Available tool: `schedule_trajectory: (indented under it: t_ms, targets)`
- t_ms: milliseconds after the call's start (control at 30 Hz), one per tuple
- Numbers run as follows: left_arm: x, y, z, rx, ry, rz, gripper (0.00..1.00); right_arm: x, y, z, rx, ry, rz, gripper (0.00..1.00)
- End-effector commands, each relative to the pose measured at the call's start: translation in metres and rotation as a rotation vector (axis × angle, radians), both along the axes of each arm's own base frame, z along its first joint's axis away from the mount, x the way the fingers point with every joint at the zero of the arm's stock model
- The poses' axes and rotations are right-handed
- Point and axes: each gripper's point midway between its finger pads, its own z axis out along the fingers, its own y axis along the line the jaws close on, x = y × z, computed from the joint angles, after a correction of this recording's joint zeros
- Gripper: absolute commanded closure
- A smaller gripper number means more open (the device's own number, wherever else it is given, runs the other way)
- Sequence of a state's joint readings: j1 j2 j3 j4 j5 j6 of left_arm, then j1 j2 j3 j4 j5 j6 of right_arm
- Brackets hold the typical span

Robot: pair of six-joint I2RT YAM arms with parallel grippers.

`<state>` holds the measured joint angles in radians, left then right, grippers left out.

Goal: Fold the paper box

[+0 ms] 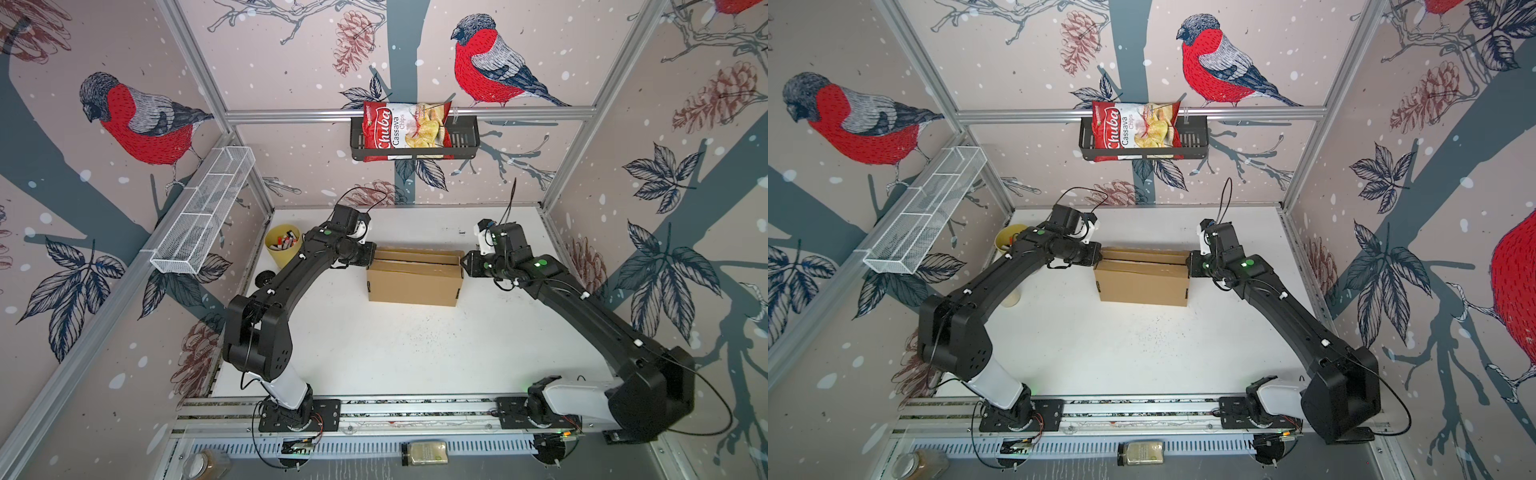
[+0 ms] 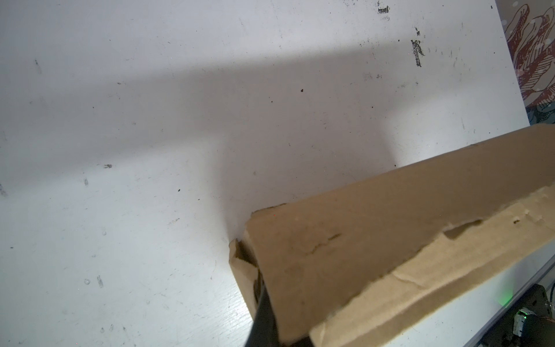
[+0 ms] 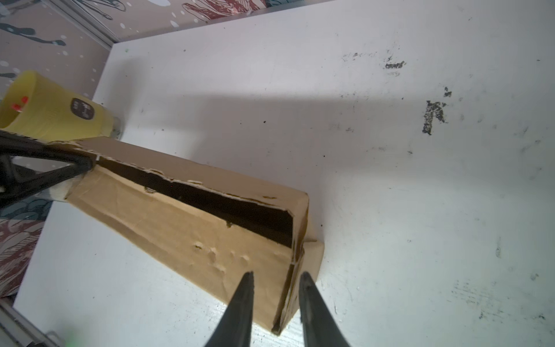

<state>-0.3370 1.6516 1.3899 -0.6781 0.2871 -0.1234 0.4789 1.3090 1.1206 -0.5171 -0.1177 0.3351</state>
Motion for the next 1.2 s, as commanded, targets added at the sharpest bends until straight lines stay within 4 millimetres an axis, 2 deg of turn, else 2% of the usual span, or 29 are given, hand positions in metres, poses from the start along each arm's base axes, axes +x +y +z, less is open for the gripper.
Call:
schedule_trajectory:
  t_ms: [0, 133, 267, 567, 933, 1100, 1167]
  targets:
    - [-0.04, 0.014, -0.031, 0.081, 0.2, 0.005, 1.0, 0.003, 0.001, 0.0, -0.037, -0.01, 0.005, 0.75]
    - [-0.04, 0.013, -0.033, 0.079, 0.202, 0.006, 1.0, 0.006, -0.001, -0.008, -0.07, 0.001, -0.003, 0.82]
    - [-0.041, 0.012, -0.035, 0.08, 0.205, 0.006, 1.0, 0.008, -0.002, -0.014, -0.106, 0.021, -0.003, 0.84]
    - [-0.042, 0.011, -0.037, 0.083, 0.211, 0.007, 1.0, 0.015, -0.004, -0.027, -0.177, 0.036, -0.006, 0.84]
    - [-0.043, 0.009, -0.039, 0.085, 0.216, 0.005, 1.0, 0.024, -0.005, -0.024, -0.221, 0.005, -0.006, 0.8]
    - [-0.043, 0.01, -0.04, 0.091, 0.219, 0.01, 1.0, 0.024, -0.004, -0.021, -0.245, 0.02, 0.014, 0.96]
    - [-0.043, 0.01, -0.04, 0.092, 0.22, 0.015, 1.0, 0.021, -0.005, -0.016, -0.247, 0.027, 0.019, 1.0]
